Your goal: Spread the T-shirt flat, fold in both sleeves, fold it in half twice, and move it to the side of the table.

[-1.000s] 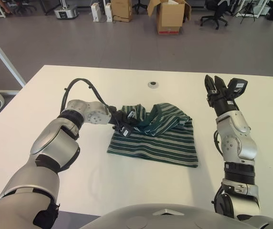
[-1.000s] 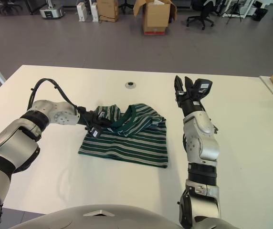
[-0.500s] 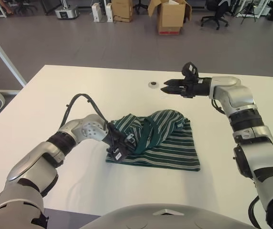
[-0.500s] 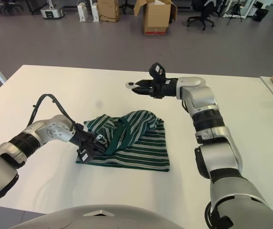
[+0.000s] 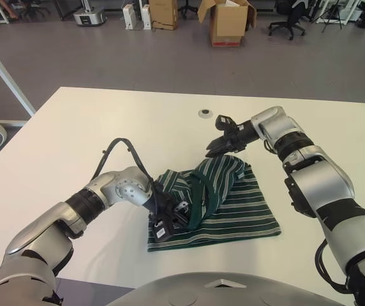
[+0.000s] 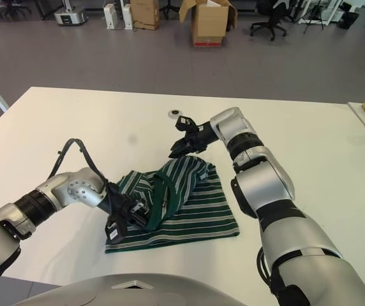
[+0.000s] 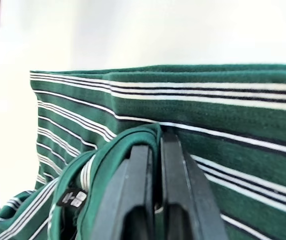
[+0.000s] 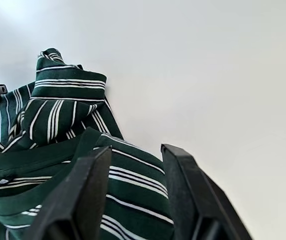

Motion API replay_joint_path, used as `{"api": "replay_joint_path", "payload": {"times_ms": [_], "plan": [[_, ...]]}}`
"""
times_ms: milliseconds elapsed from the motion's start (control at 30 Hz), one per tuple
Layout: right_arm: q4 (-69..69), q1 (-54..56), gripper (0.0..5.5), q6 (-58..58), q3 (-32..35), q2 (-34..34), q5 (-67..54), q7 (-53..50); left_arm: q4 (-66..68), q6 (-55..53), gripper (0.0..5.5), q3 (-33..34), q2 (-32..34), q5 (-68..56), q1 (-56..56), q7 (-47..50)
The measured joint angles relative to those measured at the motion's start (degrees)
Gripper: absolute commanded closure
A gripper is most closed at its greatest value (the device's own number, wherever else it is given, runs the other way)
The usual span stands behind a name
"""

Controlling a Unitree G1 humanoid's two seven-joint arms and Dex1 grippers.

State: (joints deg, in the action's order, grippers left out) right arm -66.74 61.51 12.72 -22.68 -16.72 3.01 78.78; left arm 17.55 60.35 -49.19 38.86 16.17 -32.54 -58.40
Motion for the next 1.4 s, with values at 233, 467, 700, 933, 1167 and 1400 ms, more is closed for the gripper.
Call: {"api": "replay_joint_path", "payload": {"times_ms": [233,467,700,933,1167,1400], "plan": [[5.0,-7.8,3.65,-5.4,-4.1,-3.2,5.8,5.9,-0.1,0.0,5.49,0.0,-0.2,-0.1,0.5,0.0],[46.4,-24.2,3.65,11.6,-16.3,-28.6,-10.1,13.8,0.3,0.4,5.49,0.8,0.2,-0.8,1.2,0.3],[55.8,-18.9,3.65,24.6,-13.8,-31.0,-20.8,13.8,1.3,1.6,5.49,1.1,0.7,-0.9,1.8,0.3],[50.6,-20.0,3.65,22.8,-12.9,-25.0,-18.5,11.7,2.3,2.5,5.49,0.8,0.7,-1.4,1.4,0.2],[42.5,-23.3,3.65,18.1,-12.1,-18.6,-14.1,8.2,2.5,2.4,5.49,0.0,0.7,-2.1,0.7,-0.3],[39.0,-23.2,3.65,14.6,-11.9,-19.7,-11.6,12.5,1.8,1.7,5.49,-0.1,0.7,-2.2,0.7,-0.9]]}}
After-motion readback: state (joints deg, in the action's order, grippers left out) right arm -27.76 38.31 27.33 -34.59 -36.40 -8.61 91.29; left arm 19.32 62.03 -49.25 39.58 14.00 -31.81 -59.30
